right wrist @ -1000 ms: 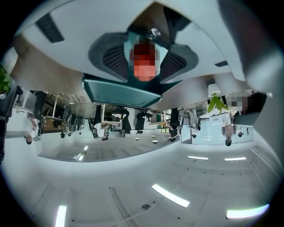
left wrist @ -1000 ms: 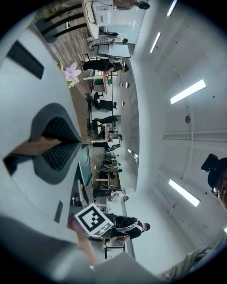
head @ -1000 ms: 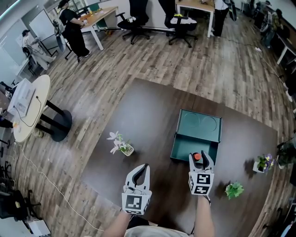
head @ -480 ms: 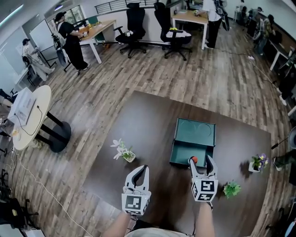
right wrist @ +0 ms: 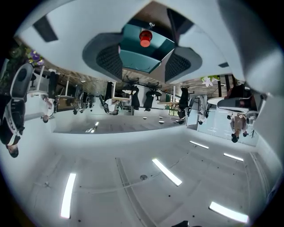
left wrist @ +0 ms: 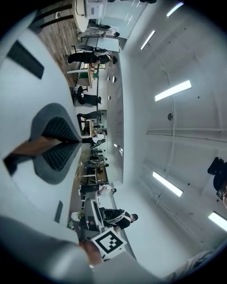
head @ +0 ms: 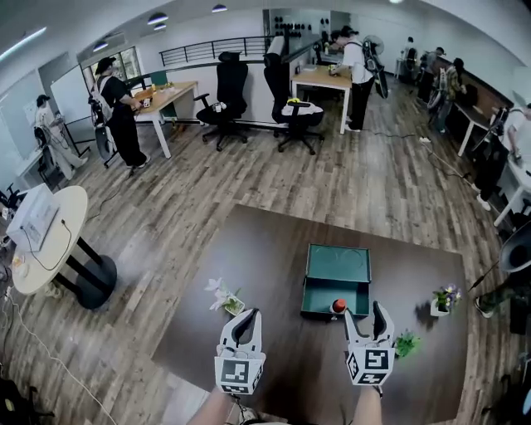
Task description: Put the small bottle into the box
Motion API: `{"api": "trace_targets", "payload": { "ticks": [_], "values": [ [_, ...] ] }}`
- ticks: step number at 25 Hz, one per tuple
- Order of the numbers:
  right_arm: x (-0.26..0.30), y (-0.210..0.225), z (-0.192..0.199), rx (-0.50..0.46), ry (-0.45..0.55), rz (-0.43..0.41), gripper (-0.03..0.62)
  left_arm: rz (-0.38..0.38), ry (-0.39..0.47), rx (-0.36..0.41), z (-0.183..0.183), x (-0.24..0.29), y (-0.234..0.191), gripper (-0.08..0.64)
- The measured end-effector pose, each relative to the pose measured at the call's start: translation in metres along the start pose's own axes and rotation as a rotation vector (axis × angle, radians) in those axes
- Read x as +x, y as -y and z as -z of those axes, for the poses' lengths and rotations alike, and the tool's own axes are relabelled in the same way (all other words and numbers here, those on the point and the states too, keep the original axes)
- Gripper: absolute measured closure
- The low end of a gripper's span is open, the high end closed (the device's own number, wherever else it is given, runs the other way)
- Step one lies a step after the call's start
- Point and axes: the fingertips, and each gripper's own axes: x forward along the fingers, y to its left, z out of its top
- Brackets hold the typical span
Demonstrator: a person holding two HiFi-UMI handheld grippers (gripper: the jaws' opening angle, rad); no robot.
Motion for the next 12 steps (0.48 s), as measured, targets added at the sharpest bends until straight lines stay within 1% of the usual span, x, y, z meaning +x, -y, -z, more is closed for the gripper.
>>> {"api": "trace_targets", "payload": {
  "ticks": [6, 12],
  "values": [
    [-0.043, 0.012, -0.024, -0.018, 0.062, 0.099, 0.287, 0.035, 0.067, 0.022, -0.028, -0.002, -0.005, 0.558],
    [-0.093, 0.037, -0.036, -0.007, 0.104, 0.223, 0.287, 0.090, 0.100, 0.040, -0.039, -0.002, 0.002, 0.558]
  ]
}}
